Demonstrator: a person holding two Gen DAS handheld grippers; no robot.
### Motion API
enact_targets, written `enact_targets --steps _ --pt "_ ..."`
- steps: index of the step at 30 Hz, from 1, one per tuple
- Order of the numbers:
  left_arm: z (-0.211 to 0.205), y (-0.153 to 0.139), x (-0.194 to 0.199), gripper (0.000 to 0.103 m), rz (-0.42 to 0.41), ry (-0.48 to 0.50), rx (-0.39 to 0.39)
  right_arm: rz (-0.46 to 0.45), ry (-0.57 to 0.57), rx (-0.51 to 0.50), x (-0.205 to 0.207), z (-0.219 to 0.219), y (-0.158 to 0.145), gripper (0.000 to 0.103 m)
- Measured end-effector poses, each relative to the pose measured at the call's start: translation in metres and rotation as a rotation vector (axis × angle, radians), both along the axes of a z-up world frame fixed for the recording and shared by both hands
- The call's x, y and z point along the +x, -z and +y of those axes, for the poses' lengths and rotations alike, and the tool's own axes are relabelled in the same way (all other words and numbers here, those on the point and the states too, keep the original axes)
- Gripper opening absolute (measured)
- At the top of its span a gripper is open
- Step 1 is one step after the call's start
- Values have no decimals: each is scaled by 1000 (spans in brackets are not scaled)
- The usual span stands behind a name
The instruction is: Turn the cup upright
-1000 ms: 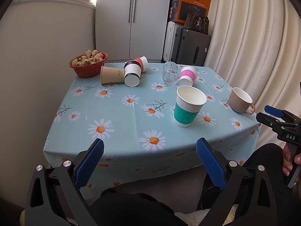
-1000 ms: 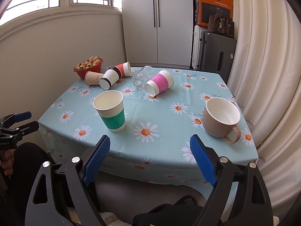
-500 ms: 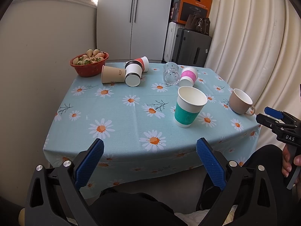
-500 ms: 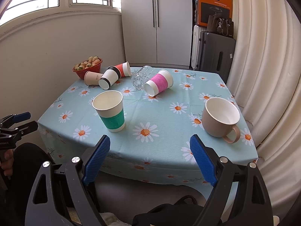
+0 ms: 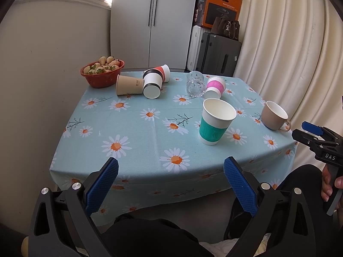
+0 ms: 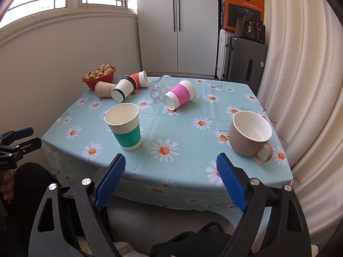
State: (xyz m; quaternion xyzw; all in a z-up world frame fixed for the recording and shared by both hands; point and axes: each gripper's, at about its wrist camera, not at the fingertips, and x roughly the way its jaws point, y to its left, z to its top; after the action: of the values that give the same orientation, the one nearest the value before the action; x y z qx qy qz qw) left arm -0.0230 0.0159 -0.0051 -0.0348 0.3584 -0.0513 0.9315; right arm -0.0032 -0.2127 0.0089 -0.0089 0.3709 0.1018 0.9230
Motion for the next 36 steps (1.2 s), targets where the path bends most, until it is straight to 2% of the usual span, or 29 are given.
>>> enact_targets --steps 36 --pt "1 0 -1 96 -2 -1 2 0 1 0 0 -1 1 86"
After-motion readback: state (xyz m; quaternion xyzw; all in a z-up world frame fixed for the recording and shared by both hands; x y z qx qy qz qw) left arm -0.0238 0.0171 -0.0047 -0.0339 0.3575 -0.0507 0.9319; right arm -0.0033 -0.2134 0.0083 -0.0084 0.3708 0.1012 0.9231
